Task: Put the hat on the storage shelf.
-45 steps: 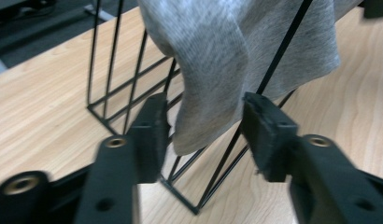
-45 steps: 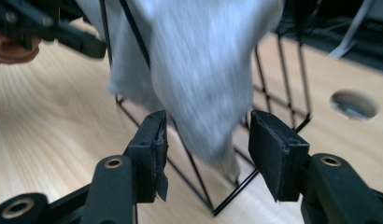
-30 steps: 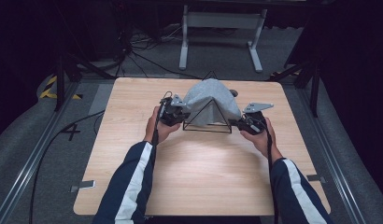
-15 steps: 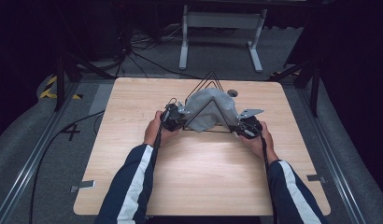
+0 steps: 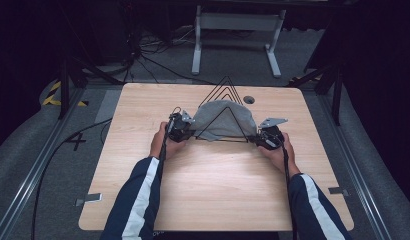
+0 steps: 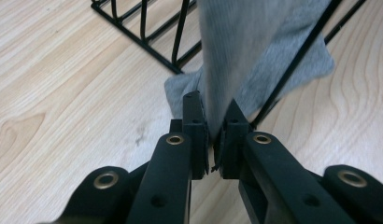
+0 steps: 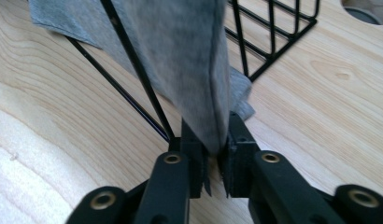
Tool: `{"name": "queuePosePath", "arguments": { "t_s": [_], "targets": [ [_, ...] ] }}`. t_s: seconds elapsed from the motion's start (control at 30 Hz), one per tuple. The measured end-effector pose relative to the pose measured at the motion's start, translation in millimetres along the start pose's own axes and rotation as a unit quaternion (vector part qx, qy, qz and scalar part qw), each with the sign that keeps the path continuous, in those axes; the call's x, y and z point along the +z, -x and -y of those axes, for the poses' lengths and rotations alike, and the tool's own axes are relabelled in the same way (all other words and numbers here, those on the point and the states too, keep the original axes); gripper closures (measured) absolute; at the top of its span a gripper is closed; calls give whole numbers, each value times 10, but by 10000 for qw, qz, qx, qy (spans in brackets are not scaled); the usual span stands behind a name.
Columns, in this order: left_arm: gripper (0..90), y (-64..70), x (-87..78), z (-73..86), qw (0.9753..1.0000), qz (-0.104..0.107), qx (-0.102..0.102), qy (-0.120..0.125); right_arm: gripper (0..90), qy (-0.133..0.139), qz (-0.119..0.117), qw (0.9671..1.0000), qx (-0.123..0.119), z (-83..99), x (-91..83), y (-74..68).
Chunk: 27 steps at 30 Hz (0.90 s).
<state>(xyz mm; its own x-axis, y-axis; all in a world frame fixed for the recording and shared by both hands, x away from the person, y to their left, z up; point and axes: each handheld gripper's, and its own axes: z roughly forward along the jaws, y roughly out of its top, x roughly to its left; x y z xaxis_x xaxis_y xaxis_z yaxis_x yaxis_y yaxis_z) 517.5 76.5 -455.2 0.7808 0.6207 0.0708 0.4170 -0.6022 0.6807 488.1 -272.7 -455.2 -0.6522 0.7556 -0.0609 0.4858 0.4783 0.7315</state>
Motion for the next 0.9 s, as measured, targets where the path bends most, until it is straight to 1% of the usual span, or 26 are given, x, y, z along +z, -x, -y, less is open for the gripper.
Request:
{"name": "queuePosePath", "arguments": {
  "t_s": [0.03, 0.07, 0.1, 0.13, 0.2, 0.23, 0.27, 0.37, 0.43, 0.47, 0.5, 0.53, 0.6, 0.63, 0.73, 0.77, 0.83, 0.87, 0.9],
  "targets": [
    [826, -19, -36, 19, 10000, -53, -4, -4, 779, 3, 3, 10000, -10, 3, -18, 8],
    [815, -41, -83, 41, 10000, -46, -10, 49, 762, 6, 36, 10000, -18, 3, -49, 6],
    [812, -59, -133, 55, 10000, -25, 0, 51, 760, 24, 54, 10000, -39, 3, -88, 7],
    [812, -72, -176, 71, 9999, -93, -7, 88, 759, 55, 54, 10000, -46, 2, -121, 9],
    [812, -100, -278, 90, 9999, -119, 66, 63, 757, 81, 72, 9999, -98, -1, -184, 6],
    [812, -99, -320, 105, 9998, -143, 40, 109, 757, 88, 78, 9998, -128, -2, -215, 0],
    [811, -105, -365, 116, 9998, -136, 82, 120, 756, 109, 50, 9998, -134, -2, -247, -4],
    [811, -90, -476, 158, 9996, -176, 227, 84, 752, 122, 44, 9997, -207, -4, -341, -21],
    [814, -82, -548, 189, 9994, -138, 317, 27, 752, 158, 59, 9995, -276, -3, -406, -34],
    [813, -69, -577, 208, 9993, -165, 323, 37, 752, 164, 48, 9994, -299, 1, -437, -42],
    [812, -71, -619, 219, 9991, -182, 385, 26, 752, 167, 38, 9993, -325, 7, -463, -50],
    [813, -69, -657, 237, 9991, -146, 396, 47, 752, 160, 18, 9993, -344, 14, -487, -60],
    [813, -59, -726, 270, 9988, -171, 451, 45, 752, 132, 16, 9991, -407, 32, -536, -85],
    [812, -56, -769, 290, 9987, -163, 492, -6, 750, 138, 6, 9990, -429, 38, -551, -93],
    [812, -45, -844, 346, 9983, -170, 552, -19, 751, 115, -4, 9986, -509, 56, -624, -122],
    [811, -45, -844, 346, 9983, -170, 552, -19, 751, 115, -4, 9986, -509, 56, -624, -122],
    [810, -26, -916, 404, 9981, -165, 597, -39, 750, 92, -18, 9985, -544, 70, -680, -138],
    [809, -20, -942, 428, 9976, -167, 665, -43, 749, 90, -5, 9982, -588, 77, -703, -143],
    [809, -6, -978, 461, 9974, -170, 693, -68, 749, 73, -24, 9983, -574, 86, -730, -154]
  ]
}}
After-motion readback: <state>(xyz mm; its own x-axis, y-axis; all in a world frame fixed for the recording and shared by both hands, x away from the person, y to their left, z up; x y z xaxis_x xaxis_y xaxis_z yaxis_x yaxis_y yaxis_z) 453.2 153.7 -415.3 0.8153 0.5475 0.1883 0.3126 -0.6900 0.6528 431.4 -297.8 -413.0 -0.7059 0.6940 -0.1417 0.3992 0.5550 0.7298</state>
